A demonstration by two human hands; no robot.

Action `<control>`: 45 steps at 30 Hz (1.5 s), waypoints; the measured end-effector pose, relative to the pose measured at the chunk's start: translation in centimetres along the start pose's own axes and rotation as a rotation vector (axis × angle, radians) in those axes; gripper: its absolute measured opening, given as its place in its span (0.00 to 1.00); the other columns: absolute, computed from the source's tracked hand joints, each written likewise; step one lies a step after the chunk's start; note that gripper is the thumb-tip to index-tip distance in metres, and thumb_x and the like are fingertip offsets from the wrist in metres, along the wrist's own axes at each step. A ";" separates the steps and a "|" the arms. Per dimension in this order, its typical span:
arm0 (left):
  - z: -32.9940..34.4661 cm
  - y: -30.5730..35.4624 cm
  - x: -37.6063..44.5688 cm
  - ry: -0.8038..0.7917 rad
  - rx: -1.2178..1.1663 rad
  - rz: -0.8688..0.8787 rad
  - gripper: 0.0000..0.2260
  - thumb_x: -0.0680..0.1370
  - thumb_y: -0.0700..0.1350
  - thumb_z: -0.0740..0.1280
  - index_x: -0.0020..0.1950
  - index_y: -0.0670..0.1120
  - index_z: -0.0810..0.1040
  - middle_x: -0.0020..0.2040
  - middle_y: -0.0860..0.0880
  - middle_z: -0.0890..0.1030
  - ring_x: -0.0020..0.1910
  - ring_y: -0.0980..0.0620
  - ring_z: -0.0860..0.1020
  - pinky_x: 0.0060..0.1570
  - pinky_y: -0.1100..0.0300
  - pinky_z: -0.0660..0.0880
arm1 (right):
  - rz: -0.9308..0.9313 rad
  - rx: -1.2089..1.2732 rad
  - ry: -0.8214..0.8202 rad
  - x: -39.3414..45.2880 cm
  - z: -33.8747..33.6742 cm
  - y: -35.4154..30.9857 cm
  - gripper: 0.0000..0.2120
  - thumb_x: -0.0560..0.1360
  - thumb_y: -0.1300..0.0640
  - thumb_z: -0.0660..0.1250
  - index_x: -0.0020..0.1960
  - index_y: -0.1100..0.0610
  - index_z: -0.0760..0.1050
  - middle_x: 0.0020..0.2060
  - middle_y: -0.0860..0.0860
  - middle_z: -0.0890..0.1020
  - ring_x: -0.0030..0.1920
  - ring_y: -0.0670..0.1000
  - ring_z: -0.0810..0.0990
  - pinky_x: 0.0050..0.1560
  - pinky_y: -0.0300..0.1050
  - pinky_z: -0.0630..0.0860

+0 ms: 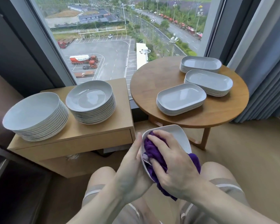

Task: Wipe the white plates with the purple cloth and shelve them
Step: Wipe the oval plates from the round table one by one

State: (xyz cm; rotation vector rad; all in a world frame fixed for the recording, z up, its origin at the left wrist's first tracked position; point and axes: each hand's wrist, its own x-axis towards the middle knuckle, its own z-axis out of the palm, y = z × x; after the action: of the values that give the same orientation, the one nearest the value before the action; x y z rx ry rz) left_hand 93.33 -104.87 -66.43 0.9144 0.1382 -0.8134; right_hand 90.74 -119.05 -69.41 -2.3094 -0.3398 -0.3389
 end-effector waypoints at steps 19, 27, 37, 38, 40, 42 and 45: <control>0.3 -0.5 0.4 0.192 -0.059 -0.002 0.31 0.82 0.66 0.53 0.72 0.46 0.77 0.66 0.43 0.82 0.66 0.45 0.81 0.66 0.49 0.77 | 0.013 -0.085 0.146 1.8 -2.0 2.4 0.11 0.77 0.53 0.69 0.57 0.55 0.77 0.53 0.48 0.75 0.54 0.50 0.75 0.55 0.48 0.76; 0.1 0.5 -0.2 0.208 0.015 0.106 0.27 0.81 0.64 0.54 0.68 0.48 0.79 0.61 0.44 0.86 0.57 0.45 0.86 0.50 0.52 0.85 | 0.324 -0.263 0.087 3.3 -3.8 5.2 0.11 0.80 0.48 0.65 0.59 0.53 0.77 0.51 0.49 0.72 0.54 0.50 0.71 0.54 0.47 0.73; -0.6 1.2 0.5 0.204 -0.105 0.120 0.32 0.84 0.64 0.53 0.69 0.39 0.78 0.54 0.39 0.86 0.42 0.45 0.87 0.43 0.55 0.83 | 0.084 -0.068 -0.100 1.3 -0.9 0.5 0.12 0.75 0.45 0.67 0.54 0.50 0.78 0.46 0.44 0.72 0.45 0.44 0.72 0.46 0.35 0.70; -0.6 1.0 0.6 0.200 -0.121 0.113 0.31 0.84 0.63 0.55 0.68 0.38 0.79 0.51 0.39 0.86 0.39 0.46 0.87 0.38 0.57 0.83 | 0.044 -0.029 -0.107 1.1 -0.6 -0.1 0.11 0.75 0.47 0.68 0.53 0.51 0.79 0.45 0.45 0.72 0.45 0.44 0.72 0.46 0.34 0.70; -0.2 0.5 0.7 0.195 -0.125 0.096 0.30 0.83 0.62 0.59 0.67 0.38 0.81 0.52 0.39 0.86 0.43 0.45 0.87 0.41 0.55 0.85 | -0.024 0.004 -0.100 0.8 -0.3 -0.6 0.09 0.75 0.49 0.69 0.52 0.52 0.79 0.45 0.46 0.72 0.45 0.45 0.72 0.46 0.34 0.70; 0.1 0.1 0.9 0.195 -0.112 0.085 0.30 0.82 0.62 0.60 0.67 0.38 0.81 0.50 0.39 0.86 0.45 0.44 0.87 0.45 0.54 0.85 | -0.063 -0.002 -0.089 0.9 -0.5 -0.5 0.09 0.75 0.50 0.69 0.52 0.53 0.79 0.45 0.47 0.72 0.45 0.46 0.73 0.47 0.38 0.73; 0.6 -0.6 1.1 0.171 -0.115 0.027 0.31 0.82 0.64 0.60 0.64 0.37 0.83 0.53 0.37 0.84 0.54 0.42 0.85 0.55 0.51 0.84 | -0.087 -0.012 -0.044 1.4 -1.1 0.1 0.10 0.75 0.51 0.68 0.53 0.54 0.78 0.45 0.48 0.72 0.46 0.47 0.73 0.46 0.45 0.76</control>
State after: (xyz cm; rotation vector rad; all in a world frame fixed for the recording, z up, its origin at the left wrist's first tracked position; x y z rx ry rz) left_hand 93.58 -106.16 -66.92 0.8750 0.3184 -0.6945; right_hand 91.92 -119.72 -68.27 -2.3211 -0.4625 -0.3350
